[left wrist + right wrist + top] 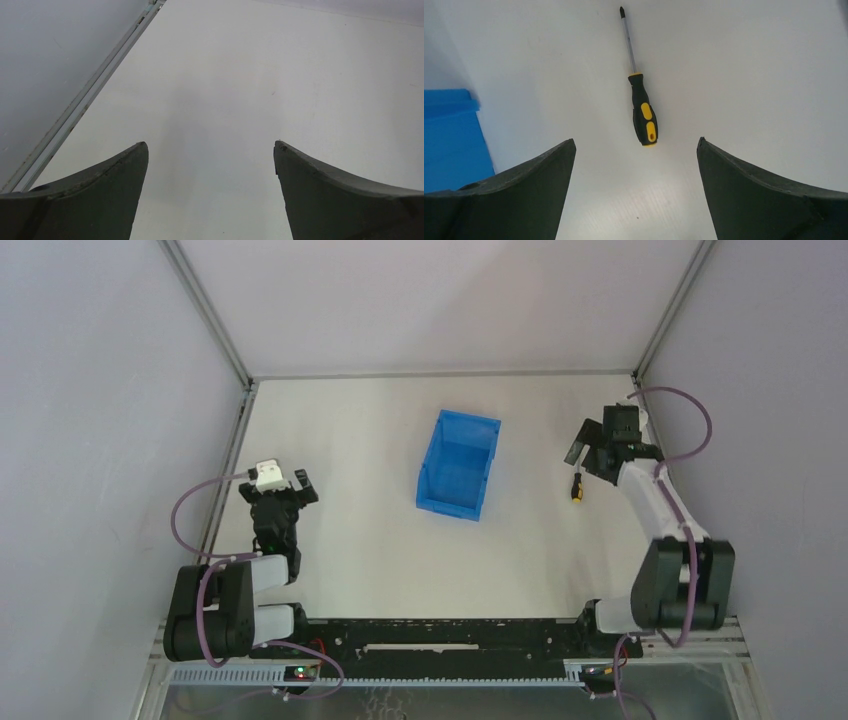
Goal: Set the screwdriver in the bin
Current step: Pick up the screwdriver from the center of the board.
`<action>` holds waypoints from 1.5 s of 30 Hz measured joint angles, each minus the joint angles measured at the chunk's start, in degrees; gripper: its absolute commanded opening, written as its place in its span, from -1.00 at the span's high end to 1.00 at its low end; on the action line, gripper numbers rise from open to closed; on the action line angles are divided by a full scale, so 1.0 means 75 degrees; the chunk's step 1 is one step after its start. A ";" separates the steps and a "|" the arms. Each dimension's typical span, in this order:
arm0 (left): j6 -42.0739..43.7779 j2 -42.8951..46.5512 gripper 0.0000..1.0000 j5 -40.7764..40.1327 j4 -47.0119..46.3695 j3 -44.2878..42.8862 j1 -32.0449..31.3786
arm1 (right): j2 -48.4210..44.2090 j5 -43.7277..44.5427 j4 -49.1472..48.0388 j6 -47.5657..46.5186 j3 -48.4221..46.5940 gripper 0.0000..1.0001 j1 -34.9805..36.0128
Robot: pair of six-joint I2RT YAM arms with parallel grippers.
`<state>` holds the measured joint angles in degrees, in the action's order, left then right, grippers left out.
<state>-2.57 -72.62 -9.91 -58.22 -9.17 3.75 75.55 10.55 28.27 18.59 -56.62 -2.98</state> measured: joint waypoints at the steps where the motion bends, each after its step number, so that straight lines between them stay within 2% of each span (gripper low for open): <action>1: 0.0000 0.0000 -0.99 0.0000 0.0003 0.0000 0.0000 | 0.0376 -0.0152 0.0099 0.0015 -0.0224 -0.99 -0.0099; 7: 0.0000 0.0000 -1.00 0.0000 0.0003 0.0000 0.0000 | 0.1979 -0.1049 0.0455 0.0020 -0.0568 -0.99 -0.0425; 12: 0.0000 0.0000 -1.00 0.0000 0.0003 0.0000 0.0000 | 0.2632 -0.1440 0.0635 -0.0047 -0.0647 -0.99 -0.0507; 23: 0.0000 0.0000 -1.00 0.0000 0.0003 0.0000 0.0000 | 0.4077 -0.1757 0.0731 -0.0277 -0.1696 -0.93 -0.0522; 34: 0.0000 0.0000 -1.00 0.0000 0.0003 0.0000 0.0000 | 0.4261 -0.1521 0.0903 -0.0519 -0.1877 -0.42 -0.0551; 45: 0.0000 0.0000 -1.00 0.0000 0.0003 0.0000 0.0000 | 0.4348 -0.1145 0.1064 -0.0790 -0.1950 -0.09 -0.0490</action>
<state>-2.57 -72.62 -9.91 -58.19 -9.17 3.75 108.16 1.96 36.25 12.67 -71.24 -6.66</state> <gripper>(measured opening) 0.997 0.566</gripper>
